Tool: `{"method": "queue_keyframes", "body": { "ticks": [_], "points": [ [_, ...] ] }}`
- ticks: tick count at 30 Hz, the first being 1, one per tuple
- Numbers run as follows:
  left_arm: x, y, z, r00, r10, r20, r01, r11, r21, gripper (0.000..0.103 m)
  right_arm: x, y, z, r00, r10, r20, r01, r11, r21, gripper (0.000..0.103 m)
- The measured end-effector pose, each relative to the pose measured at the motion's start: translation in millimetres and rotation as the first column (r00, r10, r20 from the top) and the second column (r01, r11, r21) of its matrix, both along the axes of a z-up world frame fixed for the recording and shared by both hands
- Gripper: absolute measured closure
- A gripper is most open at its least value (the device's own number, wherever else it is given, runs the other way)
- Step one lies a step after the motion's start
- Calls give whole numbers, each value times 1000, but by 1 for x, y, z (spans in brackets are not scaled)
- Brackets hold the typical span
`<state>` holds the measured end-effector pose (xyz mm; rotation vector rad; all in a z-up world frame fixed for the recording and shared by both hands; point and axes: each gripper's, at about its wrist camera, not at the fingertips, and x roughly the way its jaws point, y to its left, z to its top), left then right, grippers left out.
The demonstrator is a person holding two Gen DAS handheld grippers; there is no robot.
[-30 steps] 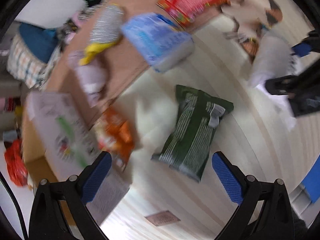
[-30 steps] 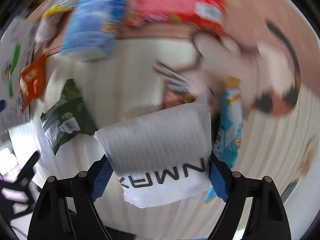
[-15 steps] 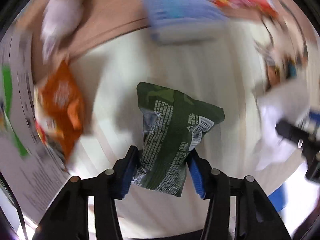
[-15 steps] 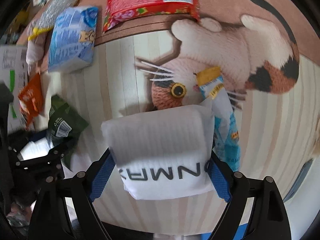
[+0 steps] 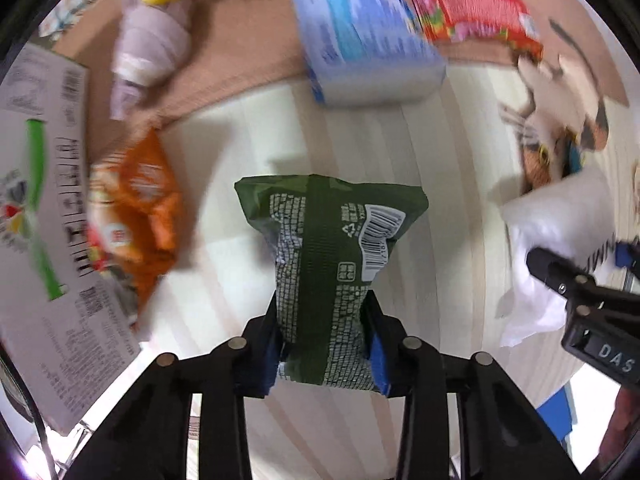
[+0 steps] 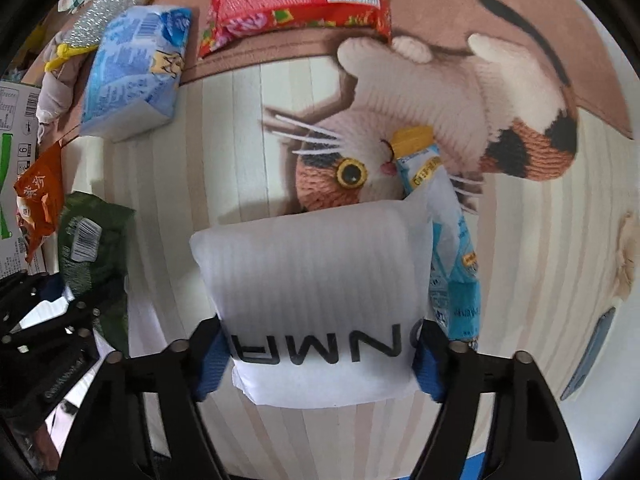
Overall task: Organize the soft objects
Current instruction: 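Carry both items into the box and open both tools to release them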
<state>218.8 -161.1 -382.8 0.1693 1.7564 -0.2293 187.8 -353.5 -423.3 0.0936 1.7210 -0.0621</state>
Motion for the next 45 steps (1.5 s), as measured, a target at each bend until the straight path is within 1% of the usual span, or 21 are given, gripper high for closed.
{"method": "queue_keyframes", "body": {
  "ticks": [3, 6, 8, 9, 10, 12, 13, 14, 15, 17, 19, 21, 23, 25, 26, 28, 30, 33, 36, 40, 45],
  "points": [
    [-6, 7, 34, 998, 31, 53, -29, 999, -28, 71, -9, 1, 24, 998, -57, 23, 55, 996, 75, 32],
    [-5, 32, 80, 989, 92, 119, -82, 993, -80, 71, -16, 23, 63, 995, -46, 87, 34, 991, 130, 32],
    [-2, 57, 104, 980, 130, 151, -115, 988, -104, 71, -19, 42, 92, 990, -27, 136, 5, 987, 162, 32],
    [1, 73, 122, 972, 161, 172, -141, 983, -120, 71, -18, 52, 102, 988, -20, 155, -7, 985, 175, 32],
    [-8, 89, 125, 965, 182, 188, -160, 979, -127, 71, -20, 68, 119, 983, -9, 181, -27, 981, 194, 32],
    [-17, 124, 134, 948, 236, 215, -208, 967, -147, 71, -7, 108, 154, 976, 8, 217, -59, 972, 228, 32],
    [-21, 140, 142, 941, 256, 219, -226, 962, -154, 71, 5, 124, 177, 973, 15, 230, -73, 966, 247, 32],
    [-23, 157, 150, 935, 277, 223, -247, 957, -155, 71, 8, 148, 191, 968, 26, 250, -95, 958, 270, 32],
    [-22, 174, 154, 927, 298, 227, -267, 951, -158, 71, 28, 166, 194, 965, 32, 259, -107, 953, 282, 32],
    [-13, 212, 163, 915, 334, 228, -301, 939, -166, 70, 46, 212, 204, 961, 43, 273, -128, 945, 301, 32],
    [4, 246, 159, 907, 364, 209, -333, 927, -170, 70, 62, 252, 202, 959, 57, 277, -142, 943, 300, 32],
    [17, 284, 155, 904, 390, 173, -360, 915, -181, 70, 77, 291, 193, 963, 71, 259, -149, 944, 296, 32],
    [34, 315, 140, 901, 419, 116, -394, 899, -190, 70, 90, 326, 184, 967, 78, 242, -148, 947, 285, 32],
    [52, 339, 122, 901, 428, 73, -408, 892, -195, 70, 102, 360, 172, 970, 100, 220, -157, 952, 261, 32],
    [57, 353, 119, 901, 429, 63, -411, 891, -192, 70, 109, 374, 162, 972, 102, 213, -155, 955, 251, 32],
    [75, 366, 99, 906, 421, 38, -408, 895, -181, 70, 120, 402, 141, 974, 117, 193, -160, 961, 226, 32],
    [89, 370, 81, 911, 412, 8, -404, 897, -178, 70, 134, 419, 117, 974, 130, 184, -167, 966, 198, 32],
    [104, 378, 54, 918, 393, -52, -395, 900, -185, 70, 147, 440, 91, 977, 138, 161, -164, 973, 163, 32],
    [112, 378, 33, 921, 378, -93, -389, 903, -181, 70, 159, 446, 65, 982, 127, 137, -145, 980, 135, 32],
    [120, 371, 9, 929, 346, -133, -366, 913, -182, 70, 162, 443, 47, 986, 115, 120, -127, 987, 99, 32],
    [125, 361, 4, 936, 324, -139, -346, 919, -190, 68, 163, 440, 38, 987, 110, 117, -119, 990, 73, 31]
  ]
}}
